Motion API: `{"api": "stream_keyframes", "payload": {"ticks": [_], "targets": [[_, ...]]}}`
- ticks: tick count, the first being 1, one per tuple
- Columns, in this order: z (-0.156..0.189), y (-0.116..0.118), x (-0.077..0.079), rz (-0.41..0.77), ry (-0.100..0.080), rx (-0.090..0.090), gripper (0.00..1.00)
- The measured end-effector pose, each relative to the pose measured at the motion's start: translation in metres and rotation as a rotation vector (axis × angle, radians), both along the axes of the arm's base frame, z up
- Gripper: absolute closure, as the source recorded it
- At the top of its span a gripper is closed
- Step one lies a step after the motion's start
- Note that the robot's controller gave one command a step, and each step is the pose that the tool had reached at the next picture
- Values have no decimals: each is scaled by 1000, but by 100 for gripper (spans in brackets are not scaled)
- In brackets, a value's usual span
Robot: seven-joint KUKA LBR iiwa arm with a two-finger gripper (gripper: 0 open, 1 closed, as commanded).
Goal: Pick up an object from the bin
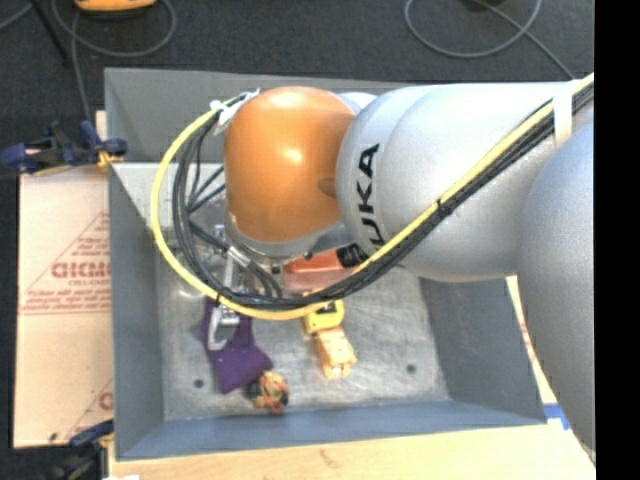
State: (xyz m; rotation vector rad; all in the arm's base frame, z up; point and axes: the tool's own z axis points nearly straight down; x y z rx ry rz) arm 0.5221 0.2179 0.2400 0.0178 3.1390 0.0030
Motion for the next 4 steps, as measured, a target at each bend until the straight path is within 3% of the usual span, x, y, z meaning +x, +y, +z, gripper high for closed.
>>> {"api": "stream_keyframes", "payload": {"ticks": [1, 2, 3, 4], "targets": [[0, 0, 0, 0, 0, 0, 0], [-20, -13, 16, 99, -8, 3, 0], [-90, -33, 21, 352, -6, -3, 0], [-156, -38, 46, 347, -1, -1, 100]]}}
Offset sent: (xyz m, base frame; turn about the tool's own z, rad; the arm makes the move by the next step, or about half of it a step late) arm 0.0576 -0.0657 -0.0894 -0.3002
